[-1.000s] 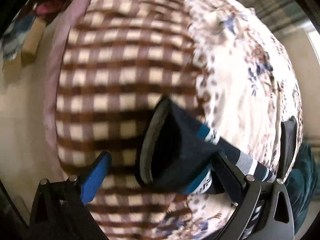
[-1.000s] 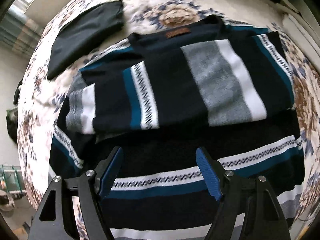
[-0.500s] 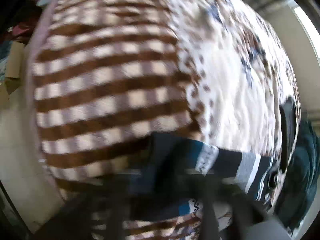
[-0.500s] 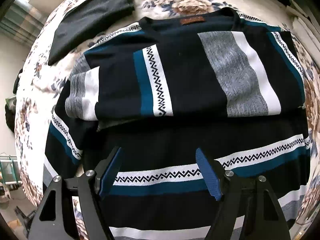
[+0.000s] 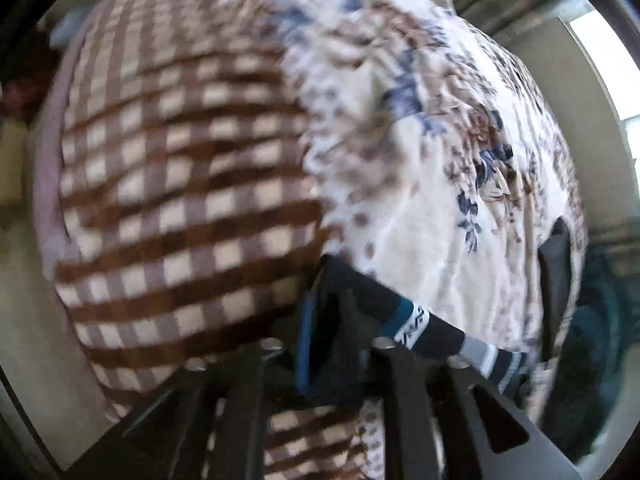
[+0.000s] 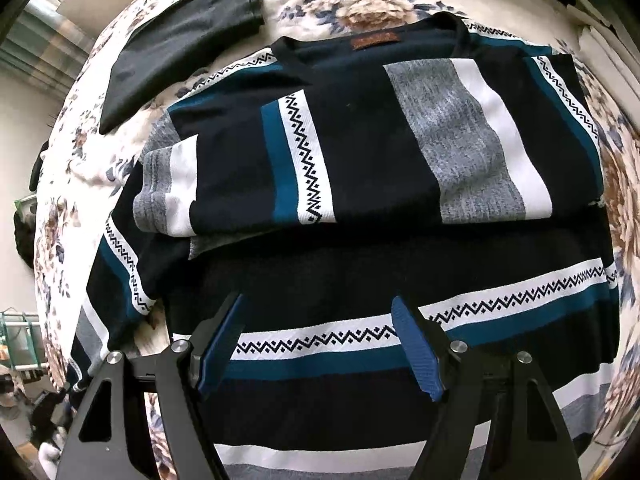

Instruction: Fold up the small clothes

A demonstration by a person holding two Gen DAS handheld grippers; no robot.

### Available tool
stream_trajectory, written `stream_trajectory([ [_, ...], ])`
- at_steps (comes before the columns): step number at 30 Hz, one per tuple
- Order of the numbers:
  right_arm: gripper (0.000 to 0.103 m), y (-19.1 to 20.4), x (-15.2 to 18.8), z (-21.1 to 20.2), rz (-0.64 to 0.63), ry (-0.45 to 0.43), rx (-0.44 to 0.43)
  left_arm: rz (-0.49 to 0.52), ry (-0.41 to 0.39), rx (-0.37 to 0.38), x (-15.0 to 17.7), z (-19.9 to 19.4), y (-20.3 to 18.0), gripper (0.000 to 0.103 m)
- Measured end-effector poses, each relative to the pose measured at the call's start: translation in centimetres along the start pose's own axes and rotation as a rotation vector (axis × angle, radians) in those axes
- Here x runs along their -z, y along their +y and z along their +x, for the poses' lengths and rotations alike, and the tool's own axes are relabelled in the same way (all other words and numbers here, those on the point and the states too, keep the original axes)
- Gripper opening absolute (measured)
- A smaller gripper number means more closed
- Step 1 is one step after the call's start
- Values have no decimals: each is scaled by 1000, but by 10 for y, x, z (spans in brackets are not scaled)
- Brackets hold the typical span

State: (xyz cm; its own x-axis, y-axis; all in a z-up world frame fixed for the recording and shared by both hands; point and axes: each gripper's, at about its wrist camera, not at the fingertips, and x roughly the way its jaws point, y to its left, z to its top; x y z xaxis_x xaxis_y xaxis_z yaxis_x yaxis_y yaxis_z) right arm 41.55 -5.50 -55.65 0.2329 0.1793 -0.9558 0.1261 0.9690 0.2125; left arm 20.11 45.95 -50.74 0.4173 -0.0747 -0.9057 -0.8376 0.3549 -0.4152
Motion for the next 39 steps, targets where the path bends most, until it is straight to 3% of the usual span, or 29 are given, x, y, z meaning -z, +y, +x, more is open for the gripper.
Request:
stream_trajectory([
  [1,77,-1,1,0,1,1,2,-33,10,6,3,1,7,33],
  [4,77,-4,2,2,10,11,0,-140,10,86,21,0,30,43],
  [9,77,-6,6,7,11,28,23,-124,-12,157,24,9,16,43],
  [10,77,-5,6,8,6,30,29,-110,-7,168,23,11,10,41],
  [11,77,-4,7,8,2,32,31,-81,-6,190,25,11,2,29],
  [13,77,-3,9,9,0,36,34,10,14,167,31,7,-15,3],
  [17,77,-2,10,9,1,38,30,91,48,101,52,-10,-7,3],
  [21,77,0,9,9,0,42,24,49,98,56,63,-5,26,3],
  [24,77,5,8,9,-8,40,20,28,116,85,62,-1,33,8],
  [28,77,9,8,9,-32,38,22,8,71,174,48,-3,29,45],
  [30,77,10,10,10,-44,41,29,28,58,186,37,7,20,47],
  [32,77,8,12,12,-42,49,33,34,61,184,31,19,12,42],
  [33,77,8,13,13,-39,52,32,36,51,182,29,22,10,30],
  [34,77,7,13,13,-40,53,34,44,56,183,27,25,3,2],
  [37,77,7,14,11,-47,48,39,75,-10,260,22,4,-19,1],
  [39,77,5,14,9,-47,41,42,119,-76,259,14,-18,-33,1],
])
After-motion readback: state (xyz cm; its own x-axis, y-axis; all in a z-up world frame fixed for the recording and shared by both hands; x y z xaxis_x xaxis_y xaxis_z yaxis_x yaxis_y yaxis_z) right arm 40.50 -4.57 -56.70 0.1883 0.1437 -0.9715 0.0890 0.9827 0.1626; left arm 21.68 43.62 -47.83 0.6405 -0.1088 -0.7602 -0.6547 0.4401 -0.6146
